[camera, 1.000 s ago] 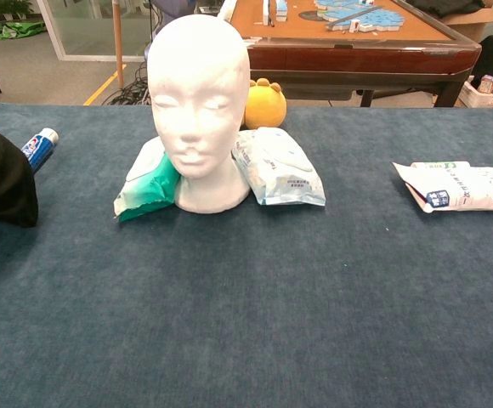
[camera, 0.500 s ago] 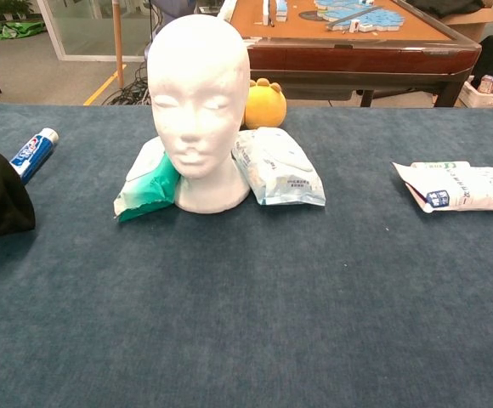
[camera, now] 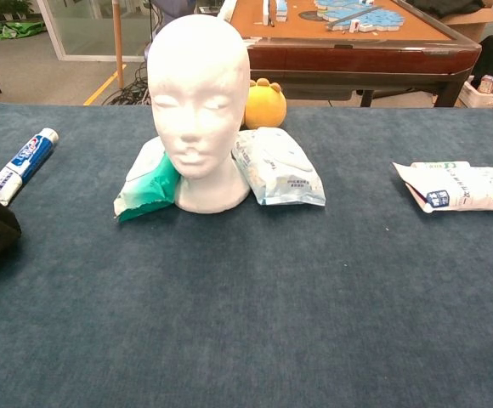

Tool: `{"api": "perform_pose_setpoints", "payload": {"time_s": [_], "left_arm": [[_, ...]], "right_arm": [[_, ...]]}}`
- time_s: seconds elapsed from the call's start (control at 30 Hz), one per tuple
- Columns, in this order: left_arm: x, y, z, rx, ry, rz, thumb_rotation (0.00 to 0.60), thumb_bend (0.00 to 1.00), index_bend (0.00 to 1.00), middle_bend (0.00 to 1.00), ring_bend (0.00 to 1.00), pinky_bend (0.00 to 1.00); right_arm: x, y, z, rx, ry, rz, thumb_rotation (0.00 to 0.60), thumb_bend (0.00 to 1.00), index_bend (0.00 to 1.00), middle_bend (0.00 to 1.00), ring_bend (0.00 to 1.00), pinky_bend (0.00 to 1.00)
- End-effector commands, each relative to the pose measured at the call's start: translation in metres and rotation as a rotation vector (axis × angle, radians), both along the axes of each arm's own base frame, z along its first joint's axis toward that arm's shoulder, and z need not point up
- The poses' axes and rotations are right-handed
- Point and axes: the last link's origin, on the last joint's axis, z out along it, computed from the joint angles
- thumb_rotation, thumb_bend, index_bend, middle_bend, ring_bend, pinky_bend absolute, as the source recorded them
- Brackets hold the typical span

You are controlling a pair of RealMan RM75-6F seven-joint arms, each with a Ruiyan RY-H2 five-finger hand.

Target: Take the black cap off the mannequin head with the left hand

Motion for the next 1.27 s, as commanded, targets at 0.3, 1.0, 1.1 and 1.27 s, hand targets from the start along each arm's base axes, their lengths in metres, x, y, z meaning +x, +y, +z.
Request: {"api": "perform_pose_setpoints", "payload": {"time_s": [0.3, 1.0, 1.1, 1.27], "left_arm": [[-0.003, 0.014, -0.002, 0.103, -0.024, -0.075, 0.600, 0.01, 0.00, 0.08, 0.00, 0.07], [-0.046, 0.030, -0.038, 0.168, -0.308, -0.105, 0.600, 0.03, 0.14, 0.19, 0.09, 0.20], [-0.052, 0.033, -0.036, 0.167, -0.298, -0.100, 0.600, 0.03, 0.15, 0.19, 0.09, 0.20], [-0.055, 0.036, -0.035, 0.178, -0.306, -0.087, 0.600, 0.03, 0.15, 0.19, 0.09, 0.20]], "right_arm": [[0.000, 0.000, 0.000, -0.002, -0.002, 0.003, 0.600, 0.07, 0.48, 0.39, 0.30, 0.37], [0.005, 0.008, 0.003, -0.043, 0.012, 0.025, 0.600, 0.07, 0.48, 0.39, 0.30, 0.37], [0.005, 0.009, 0.004, -0.049, 0.011, 0.027, 0.600, 0.07, 0.48, 0.39, 0.31, 0.37], [0.005, 0.011, 0.006, -0.057, 0.006, 0.027, 0.600, 0.07, 0.48, 0.39, 0.30, 0.37]]}}
